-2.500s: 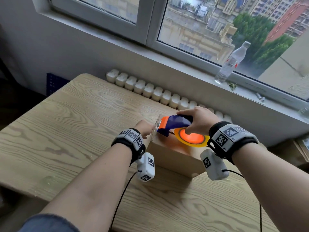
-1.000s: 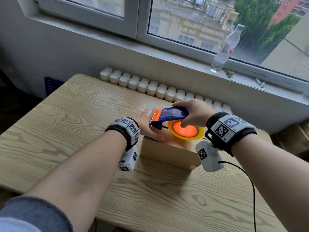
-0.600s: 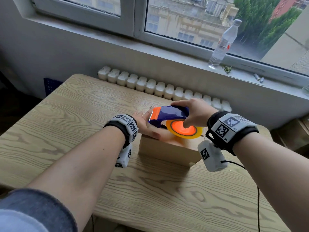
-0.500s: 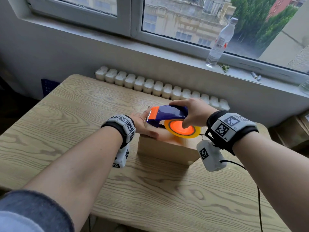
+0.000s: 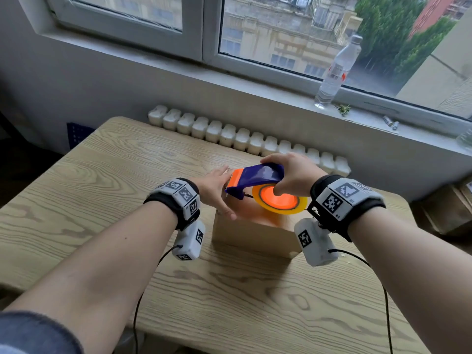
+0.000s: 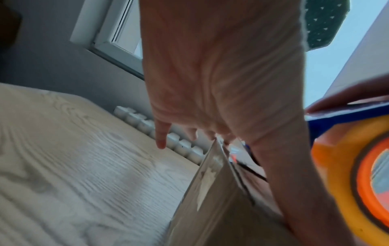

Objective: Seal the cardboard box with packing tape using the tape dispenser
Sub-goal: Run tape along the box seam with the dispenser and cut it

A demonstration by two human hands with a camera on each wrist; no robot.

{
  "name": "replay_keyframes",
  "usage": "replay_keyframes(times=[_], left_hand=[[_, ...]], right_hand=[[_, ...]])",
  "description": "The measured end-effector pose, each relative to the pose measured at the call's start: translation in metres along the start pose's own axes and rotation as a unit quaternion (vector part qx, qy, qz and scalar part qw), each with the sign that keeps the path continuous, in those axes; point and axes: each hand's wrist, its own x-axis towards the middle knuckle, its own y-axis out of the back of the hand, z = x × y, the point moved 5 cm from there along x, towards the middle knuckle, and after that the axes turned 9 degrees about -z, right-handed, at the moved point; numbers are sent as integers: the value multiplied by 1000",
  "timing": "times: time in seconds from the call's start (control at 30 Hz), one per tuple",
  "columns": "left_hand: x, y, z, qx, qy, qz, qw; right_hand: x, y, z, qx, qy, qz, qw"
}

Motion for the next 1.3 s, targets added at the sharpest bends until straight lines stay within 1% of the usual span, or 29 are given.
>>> replay_keyframes(times=[0.07,0.23,0.37,0.43,0.6,0.77,0.9,1.03,1.13,1.2,1.3], left_hand=[[2,3,-1,9,-2,-11,1000],[1,3,-5,-11,44,-32,998],[-2,13,1,25,78,-57,995],[-1,14,2,45,90,-57,993],[-4,15,7,80,89,-49,992],[-9,19,13,118,105,-39,987],[-11,17,12,135,148,-42,979],[-13,17,14,126,136,-48,981],[-13,16,10,111,137,-56,983],[-13,14,7,92,135,-56,985],[-9,7,0,11,108,-65,992]], right_hand=[[0,0,1,4,-2,-2,1000],[1,-1,1,6,0,-7,1000],[3,-3,-1,0,5,-9,1000],[4,-3,0,1,5,-10,1000],[3,-2,5,16,5,-14,1000],[-6,2,12,9,18,-30,999],[-19,10,29,-6,5,-33,999],[-34,17,52,-34,-19,-43,998],[-36,9,50,-59,-17,-47,997],[-31,7,44,-78,-9,-37,996],[-19,6,37,-102,-5,-33,994]])
